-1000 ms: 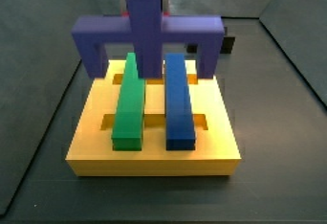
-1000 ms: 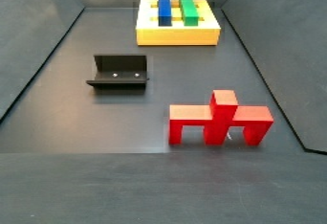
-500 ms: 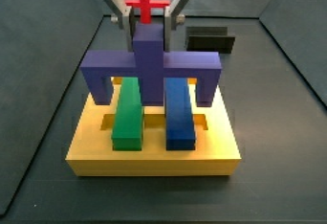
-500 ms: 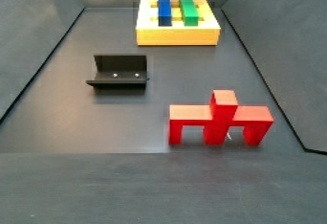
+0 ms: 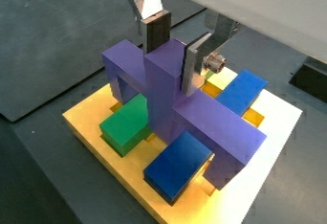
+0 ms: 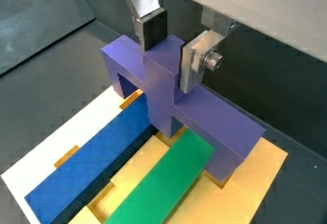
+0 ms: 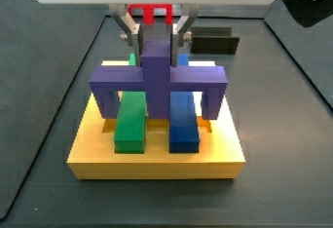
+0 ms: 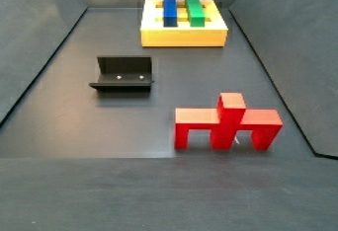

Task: Pick up the purple object. Move up. Move to above the board. Insert the purple object.
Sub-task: Insert the purple object.

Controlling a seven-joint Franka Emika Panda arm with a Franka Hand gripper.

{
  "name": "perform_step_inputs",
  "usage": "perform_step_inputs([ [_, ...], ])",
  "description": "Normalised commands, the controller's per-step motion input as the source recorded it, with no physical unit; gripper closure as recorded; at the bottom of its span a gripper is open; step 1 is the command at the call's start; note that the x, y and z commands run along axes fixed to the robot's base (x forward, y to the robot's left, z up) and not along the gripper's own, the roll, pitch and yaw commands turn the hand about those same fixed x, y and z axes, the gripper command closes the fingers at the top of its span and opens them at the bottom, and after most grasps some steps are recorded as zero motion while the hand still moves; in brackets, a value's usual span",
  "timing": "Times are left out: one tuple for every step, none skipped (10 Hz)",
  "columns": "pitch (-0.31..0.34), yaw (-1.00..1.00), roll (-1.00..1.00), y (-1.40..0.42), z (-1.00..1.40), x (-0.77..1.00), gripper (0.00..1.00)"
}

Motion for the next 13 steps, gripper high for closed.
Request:
perform_step_inputs([
  [-0.024,0.01,0.0,0.0,-0.23,0.0,1.0],
  [-0.034,0.02,0.0,0.0,-0.23,0.0,1.0],
  [0.0,0.09,0.0,0.0,-0.05,0.0,1.0],
  [0.0,0.1,0.0,-0.01,0.06,0.0,1.0],
  [0.0,0.11,0.0,0.0,0.06,-0.01,1.0],
  [0.0,0.11,0.0,0.0,0.06,-0.08,1.0],
  [0.0,0.09,0.01,0.0,0.02,-0.05,1.0],
  [-0.007,0.07,0.04,0.0,0.0,-0.03,1.0],
  [-0.001,0.09,0.08,0.0,0.0,-0.1,1.0],
  [0.0,0.1,0.09,-0.01,0.14,-0.15,1.0],
  [0.0,0.08,0.08,-0.04,0.03,-0.07,1.0],
  [-0.026,0.06,0.05,-0.03,0.0,0.0,1.0],
  [-0.099,0.0,0.0,-0.03,-0.31,0.0,1.0],
])
